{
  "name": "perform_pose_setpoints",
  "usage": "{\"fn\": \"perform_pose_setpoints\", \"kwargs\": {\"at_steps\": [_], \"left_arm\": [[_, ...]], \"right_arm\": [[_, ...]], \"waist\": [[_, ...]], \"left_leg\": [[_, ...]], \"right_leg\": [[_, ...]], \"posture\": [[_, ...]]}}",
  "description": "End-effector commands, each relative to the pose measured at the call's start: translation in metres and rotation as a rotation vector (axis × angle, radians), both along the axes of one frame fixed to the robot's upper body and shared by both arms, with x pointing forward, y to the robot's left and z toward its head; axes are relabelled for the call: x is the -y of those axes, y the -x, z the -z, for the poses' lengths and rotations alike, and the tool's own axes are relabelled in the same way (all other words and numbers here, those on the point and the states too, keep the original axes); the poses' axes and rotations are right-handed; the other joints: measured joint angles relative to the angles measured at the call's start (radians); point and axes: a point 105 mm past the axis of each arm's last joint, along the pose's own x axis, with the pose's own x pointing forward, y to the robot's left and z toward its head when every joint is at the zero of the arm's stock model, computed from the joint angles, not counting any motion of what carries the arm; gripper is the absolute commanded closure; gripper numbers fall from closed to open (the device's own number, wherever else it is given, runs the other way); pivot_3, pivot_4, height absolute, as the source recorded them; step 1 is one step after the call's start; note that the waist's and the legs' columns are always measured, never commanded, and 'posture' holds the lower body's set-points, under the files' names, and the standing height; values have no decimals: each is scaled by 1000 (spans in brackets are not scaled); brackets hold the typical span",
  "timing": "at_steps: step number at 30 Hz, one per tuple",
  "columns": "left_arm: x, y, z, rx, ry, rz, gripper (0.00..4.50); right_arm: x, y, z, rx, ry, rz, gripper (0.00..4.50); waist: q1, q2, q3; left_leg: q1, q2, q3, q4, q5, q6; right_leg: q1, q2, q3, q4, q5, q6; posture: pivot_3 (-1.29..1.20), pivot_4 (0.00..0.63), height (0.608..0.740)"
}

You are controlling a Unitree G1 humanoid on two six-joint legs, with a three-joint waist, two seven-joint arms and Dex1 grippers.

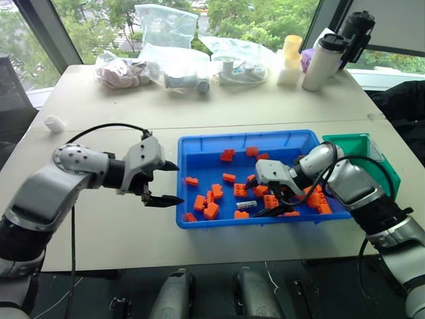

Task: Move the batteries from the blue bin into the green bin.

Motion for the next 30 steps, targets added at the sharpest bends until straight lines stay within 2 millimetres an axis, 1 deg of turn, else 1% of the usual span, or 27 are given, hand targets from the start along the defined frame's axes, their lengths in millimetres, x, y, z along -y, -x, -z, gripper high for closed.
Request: {"fn": "perform_pose_setpoints", "kwargs": {"at_steps": [1,2,4,6,7,8,11,14,17,18,19,20,22,24,25,26,28,30], "left_arm": [[-1,0,-7,42,-10,5,0],[-1,0,-6,43,-10,6,0],[0,-1,-6,46,-10,7,0],[1,-2,-7,49,-10,7,0],[1,-2,-7,50,-10,7,0],[1,-2,-7,51,-10,6,0],[0,-2,-7,52,-10,4,0],[1,-3,-6,53,-10,3,0],[2,-3,-6,56,-7,4,0],[2,-3,-6,56,-6,4,0],[2,-3,-6,56,-5,5,0],[2,-3,-6,56,-5,5,0],[2,-4,-6,56,-6,5,0],[2,-4,-5,55,-7,6,0],[3,-4,-5,55,-7,7,0],[3,-4,-4,54,-7,7,0],[4,-4,-4,54,-4,9,0],[4,-4,-4,54,-2,9,0]], "right_arm": [[0,-4,8,36,54,-35,936],[-1,-5,10,47,65,-38,1314],[-2,-11,12,69,79,-34,2339],[-2,-15,14,89,87,-27,3516],[-2,-16,14,95,88,-23,3874],[-2,-17,15,99,87,-21,4427],[-4,-19,12,110,57,-4,4476],[-10,-22,3,123,-5,23,4476],[-10,-26,-6,149,-38,56,4476],[-10,-29,-11,156,-58,78,4086],[-9,-30,-15,155,-73,95,3966],[-7,-31,-18,155,-82,108,3688],[-2,-34,-25,163,-95,135,2762],[4,-33,-31,132,-98,165,1749],[5,-29,-32,98,-102,165,1217],[5,-23,-34,62,-106,157,834],[2,-8,-32,7,-95,110,834],[-1,1,-28,-15,-77,83,834]], "waist": [[0,0,0],[0,0,0],[0,0,0],[-1,0,-1],[-1,-1,-1],[-1,-2,-1],[0,-2,-2],[0,-2,-2],[0,-2,-2],[0,-2,-2],[0,-2,-2],[0,-2,-2],[0,-2,-2],[1,-2,-2],[1,-2,-2],[2,-1,-1],[1,-1,-1],[-1,-1,-1]], "left_leg": [[0,0,0,0,0,0],[0,0,0,0,0,0],[0,0,0,0,0,0],[0,0,0,0,0,0],[1,0,0,0,0,0],[1,0,0,0,0,0],[1,0,0,0,0,0],[1,0,0,0,0,0],[1,0,0,0,0,0],[1,0,0,0,0,0],[1,0,0,0,0,0],[1,0,0,0,0,0],[1,0,0,0,0,0],[1,0,0,0,0,0],[1,0,0,0,0,0],[0,0,0,0,0,0],[0,0,0,0,0,0],[0,0,0,0,0,0]], "right_leg": [[0,0,0,0,0,0],[0,0,0,0,0,0],[0,0,0,0,0,0],[0,0,0,0,0,0],[0,0,0,0,0,0],[1,0,0,0,0,0],[1,0,0,0,0,0],[1,0,0,1,0,0],[0,0,0,1,0,0],[0,0,0,1,0,0],[0,0,0,1,0,0],[0,0,0,1,0,0],[0,0,0,1,0,0],[0,0,0,1,0,0],[0,0,0,1,0,0],[0,0,0,1,0,0],[0,0,0,1,0,0],[0,0,0,1,0,0]], "posture": [[0,150,740],[0,150,740],[0,150,740],[0,150,740],[0,150,740],[0,150,740],[0,150,740],[0,150,740],[0,150,740],[0,150,740],[0,150,740],[0,150,740],[0,150,740],[0,150,740],[0,150,740],[0,150,740],[0,150,740],[0,150,740]]}}
